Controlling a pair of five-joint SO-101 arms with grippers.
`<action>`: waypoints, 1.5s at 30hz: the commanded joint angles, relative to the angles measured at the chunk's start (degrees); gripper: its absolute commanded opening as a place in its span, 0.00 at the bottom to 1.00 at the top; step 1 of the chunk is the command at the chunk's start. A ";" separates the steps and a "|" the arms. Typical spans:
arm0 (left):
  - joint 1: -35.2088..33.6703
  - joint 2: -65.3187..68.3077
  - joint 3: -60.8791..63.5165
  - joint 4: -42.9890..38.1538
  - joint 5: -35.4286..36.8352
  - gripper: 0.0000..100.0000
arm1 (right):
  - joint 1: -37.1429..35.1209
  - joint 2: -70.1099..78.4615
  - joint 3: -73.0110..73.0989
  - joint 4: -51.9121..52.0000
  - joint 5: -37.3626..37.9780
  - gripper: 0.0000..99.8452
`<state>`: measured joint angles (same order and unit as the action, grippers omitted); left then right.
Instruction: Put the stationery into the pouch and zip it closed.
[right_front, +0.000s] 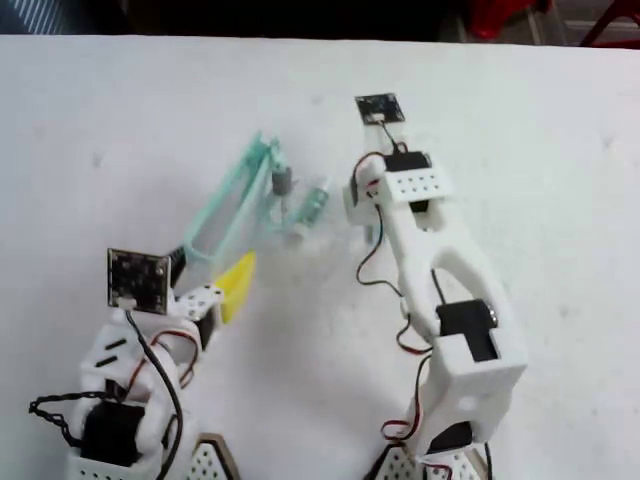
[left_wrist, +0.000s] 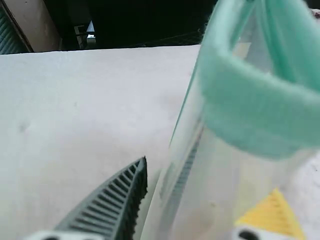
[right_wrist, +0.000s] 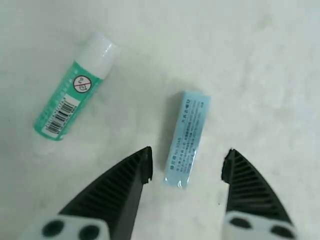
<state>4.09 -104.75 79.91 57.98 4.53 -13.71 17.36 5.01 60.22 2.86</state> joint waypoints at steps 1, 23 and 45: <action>0.31 -0.04 -2.73 0.09 0.18 0.29 | -0.48 1.36 -1.93 -1.63 -0.62 0.22; 0.31 -0.04 -2.73 0.09 0.18 0.29 | 0.22 13.14 -13.80 -1.98 -0.62 0.16; 0.40 -0.04 -2.64 0.09 0.18 0.29 | 0.75 15.16 -14.95 -1.71 -0.62 0.02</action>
<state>4.09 -104.75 79.91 57.98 4.53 -13.19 32.75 -8.26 59.08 2.86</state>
